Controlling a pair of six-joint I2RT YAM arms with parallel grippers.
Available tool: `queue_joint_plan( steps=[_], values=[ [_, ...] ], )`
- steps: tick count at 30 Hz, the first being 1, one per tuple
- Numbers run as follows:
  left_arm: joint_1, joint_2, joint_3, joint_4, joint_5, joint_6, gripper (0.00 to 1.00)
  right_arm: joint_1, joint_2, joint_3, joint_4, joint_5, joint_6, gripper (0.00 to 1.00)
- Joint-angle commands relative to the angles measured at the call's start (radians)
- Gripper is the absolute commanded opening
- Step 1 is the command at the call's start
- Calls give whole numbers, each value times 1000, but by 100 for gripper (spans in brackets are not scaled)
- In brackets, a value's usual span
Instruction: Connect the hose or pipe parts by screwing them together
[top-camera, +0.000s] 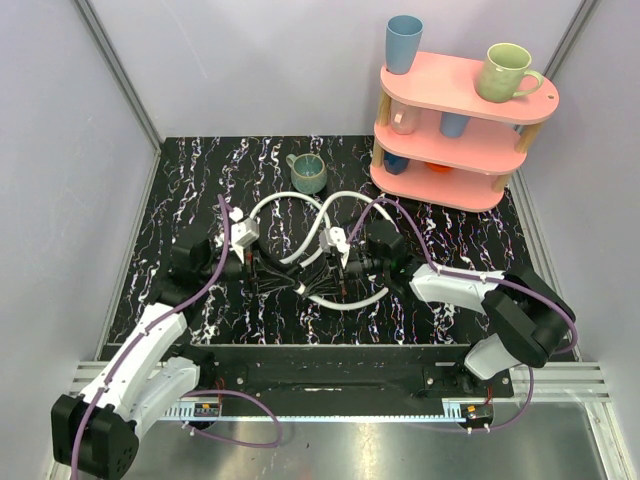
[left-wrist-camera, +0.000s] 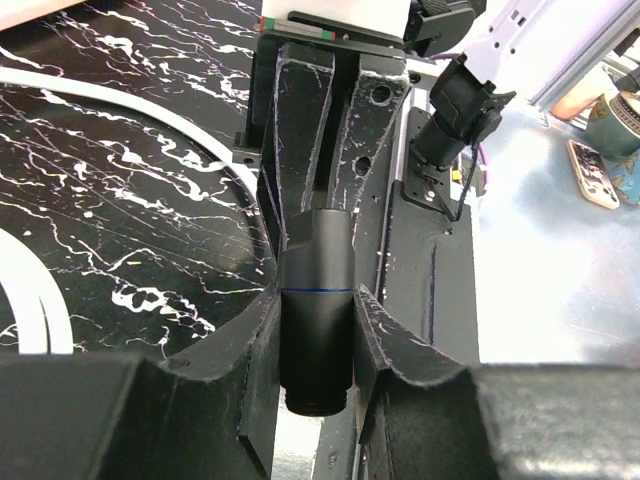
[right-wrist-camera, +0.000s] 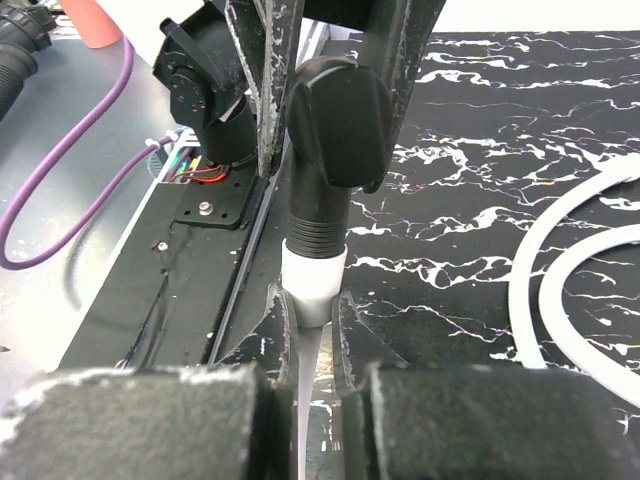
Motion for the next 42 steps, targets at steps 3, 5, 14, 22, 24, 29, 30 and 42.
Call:
queue_joint_plan(
  steps=[3, 5, 14, 22, 24, 29, 30, 42],
  values=[
    [-11, 17, -51, 122, -111, -44, 0, 10, -52, 0, 187, 60, 31, 14],
    [-11, 15, -68, 144, -122, -66, 0, 11, -52, -14, 203, 65, 44, 14],
    [-3, 9, -69, 130, -84, -80, 0, 7, -63, -47, 192, 49, 36, 0],
    [-1, 15, -82, 161, -133, -146, 0, 4, -72, -44, 169, 115, 54, 24],
    [3, 24, -89, 168, -154, -176, 0, 5, -74, -49, 169, 129, 61, 27],
    [31, 38, -95, 155, -199, -210, 0, 5, -83, -72, 180, 134, 81, 19],
    [34, 40, -98, 158, -196, -216, 0, 5, -81, -81, 187, 138, 85, 18],
    [52, 38, -115, 173, -269, -284, 0, 5, -87, -83, 175, 163, 130, 30]
  ],
)
